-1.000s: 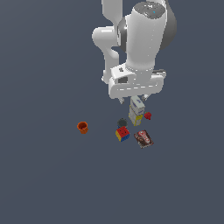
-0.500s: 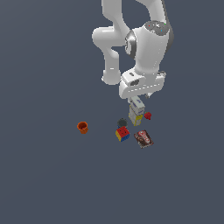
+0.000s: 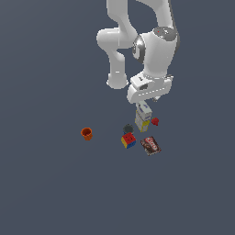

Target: Pick up a designated object from a clutter of objects.

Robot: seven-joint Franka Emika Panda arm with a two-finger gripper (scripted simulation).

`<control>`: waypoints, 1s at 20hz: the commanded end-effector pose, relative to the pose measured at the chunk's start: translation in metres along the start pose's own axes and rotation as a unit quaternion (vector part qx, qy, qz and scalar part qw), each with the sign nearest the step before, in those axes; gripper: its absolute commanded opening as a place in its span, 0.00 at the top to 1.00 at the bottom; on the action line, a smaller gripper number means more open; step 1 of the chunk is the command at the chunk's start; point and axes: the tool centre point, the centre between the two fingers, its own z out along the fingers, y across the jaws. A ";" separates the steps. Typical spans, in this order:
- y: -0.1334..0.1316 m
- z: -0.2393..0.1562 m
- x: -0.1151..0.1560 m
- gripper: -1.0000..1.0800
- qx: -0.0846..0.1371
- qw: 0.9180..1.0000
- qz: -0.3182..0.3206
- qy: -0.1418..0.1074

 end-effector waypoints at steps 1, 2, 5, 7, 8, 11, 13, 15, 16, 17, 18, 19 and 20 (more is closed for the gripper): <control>0.000 0.000 0.000 0.04 0.000 1.000 0.000 0.000; 0.000 0.001 0.000 0.04 0.000 1.000 0.000 0.000; 0.000 0.006 0.000 0.04 0.000 1.000 0.000 0.000; 0.000 0.012 -0.001 0.04 0.000 1.000 0.000 0.000; 0.000 0.016 -0.001 0.04 0.000 1.000 0.000 0.000; -0.001 0.030 -0.001 0.04 0.000 1.000 -0.001 0.000; -0.001 0.038 -0.002 0.04 0.000 1.000 -0.001 0.000; -0.001 0.044 -0.002 0.04 0.000 1.000 -0.001 0.000; -0.001 0.046 -0.002 0.04 0.000 1.000 -0.001 0.000; -0.001 0.048 -0.002 0.04 0.000 1.000 -0.001 0.000; -0.001 0.050 -0.002 0.04 0.000 1.000 -0.001 0.000; -0.001 0.050 -0.002 0.04 0.000 1.000 -0.001 0.000; -0.001 0.051 -0.002 0.04 0.000 1.000 -0.001 0.000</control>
